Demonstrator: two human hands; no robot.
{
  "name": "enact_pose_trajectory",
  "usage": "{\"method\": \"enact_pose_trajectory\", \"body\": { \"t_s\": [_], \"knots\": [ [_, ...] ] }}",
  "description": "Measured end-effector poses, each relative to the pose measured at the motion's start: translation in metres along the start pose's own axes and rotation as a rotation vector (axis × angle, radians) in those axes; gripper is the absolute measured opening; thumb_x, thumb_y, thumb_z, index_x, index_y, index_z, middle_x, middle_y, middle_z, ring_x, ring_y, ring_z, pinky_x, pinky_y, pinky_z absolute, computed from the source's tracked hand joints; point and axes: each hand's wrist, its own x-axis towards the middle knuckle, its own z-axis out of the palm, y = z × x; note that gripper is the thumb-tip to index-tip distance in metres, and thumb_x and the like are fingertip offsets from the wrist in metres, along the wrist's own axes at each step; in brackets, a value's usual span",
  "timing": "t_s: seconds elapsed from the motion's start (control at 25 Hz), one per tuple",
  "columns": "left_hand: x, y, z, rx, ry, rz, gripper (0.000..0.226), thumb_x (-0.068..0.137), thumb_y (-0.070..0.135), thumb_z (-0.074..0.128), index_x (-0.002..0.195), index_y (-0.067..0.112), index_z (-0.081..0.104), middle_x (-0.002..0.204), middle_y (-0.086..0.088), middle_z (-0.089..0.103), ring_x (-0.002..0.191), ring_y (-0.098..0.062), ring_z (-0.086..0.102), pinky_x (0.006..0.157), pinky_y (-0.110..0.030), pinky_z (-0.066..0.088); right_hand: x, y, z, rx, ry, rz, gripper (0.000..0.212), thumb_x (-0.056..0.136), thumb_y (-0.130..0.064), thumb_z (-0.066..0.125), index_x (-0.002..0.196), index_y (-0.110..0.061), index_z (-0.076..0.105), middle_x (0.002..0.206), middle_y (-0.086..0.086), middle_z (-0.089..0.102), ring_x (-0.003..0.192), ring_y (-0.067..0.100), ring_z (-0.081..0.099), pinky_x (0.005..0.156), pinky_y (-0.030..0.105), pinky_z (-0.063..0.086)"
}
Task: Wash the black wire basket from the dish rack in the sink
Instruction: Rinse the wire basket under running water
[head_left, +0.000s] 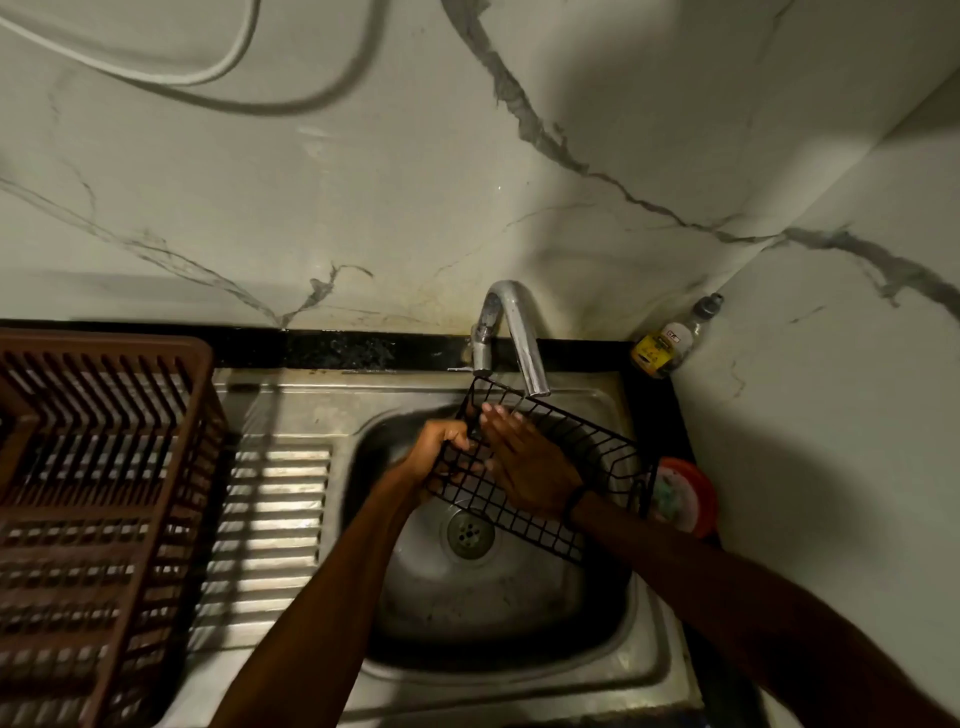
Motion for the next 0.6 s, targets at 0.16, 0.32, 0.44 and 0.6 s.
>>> {"method": "enact_pose_trajectory", "body": {
  "t_s": [0.16,0.32,0.44,0.6],
  "knots": [
    [0.0,0.005,0.004,0.045,-0.05,0.025,0.007,0.074,0.012,0.055,0.069,0.013,0.059,0.064,-0.002,0.059,0.063,-0.017,0.055,0.061,-0.027,0.042,-0.014,0.003,0.017,-0.1,-0.02,-0.258,0.062,0.103,-0.041,0.035,0.155,-0.011,0.02,0.162,0.012,0.017,0.15,0.028,0.013,0.119,0.049,0.023],
    [0.005,0.016,0.003,0.101,-0.072,0.008,0.024,0.079,0.009,0.053,0.061,0.016,0.068,0.064,-0.003,0.064,0.065,-0.019,0.058,0.06,-0.026,0.045,-0.008,0.001,0.013,-0.1,0.029,-0.182,0.062,0.103,-0.041,0.034,0.154,-0.008,0.022,0.161,0.014,0.019,0.15,0.029,0.012,0.119,0.051,0.023],
    [0.015,0.02,-0.002,0.172,-0.07,0.011,0.031,0.083,0.006,0.051,0.06,0.018,0.069,0.068,-0.006,0.066,0.068,-0.022,0.06,0.06,-0.027,0.044,-0.004,0.013,0.001,-0.072,0.071,-0.075,0.059,0.103,-0.037,0.034,0.153,-0.007,0.025,0.16,0.015,0.022,0.15,0.028,0.015,0.118,0.051,0.025],
    [0.02,0.022,-0.007,0.287,-0.062,-0.048,0.024,0.059,0.032,0.071,0.077,0.016,0.073,0.086,-0.013,0.071,0.083,-0.029,0.066,0.07,-0.032,0.051,-0.009,-0.002,0.018,-0.052,0.056,-0.073,0.062,0.103,-0.039,0.031,0.155,-0.008,0.016,0.162,0.014,0.014,0.151,0.028,0.006,0.12,0.052,0.019]
  ]
}}
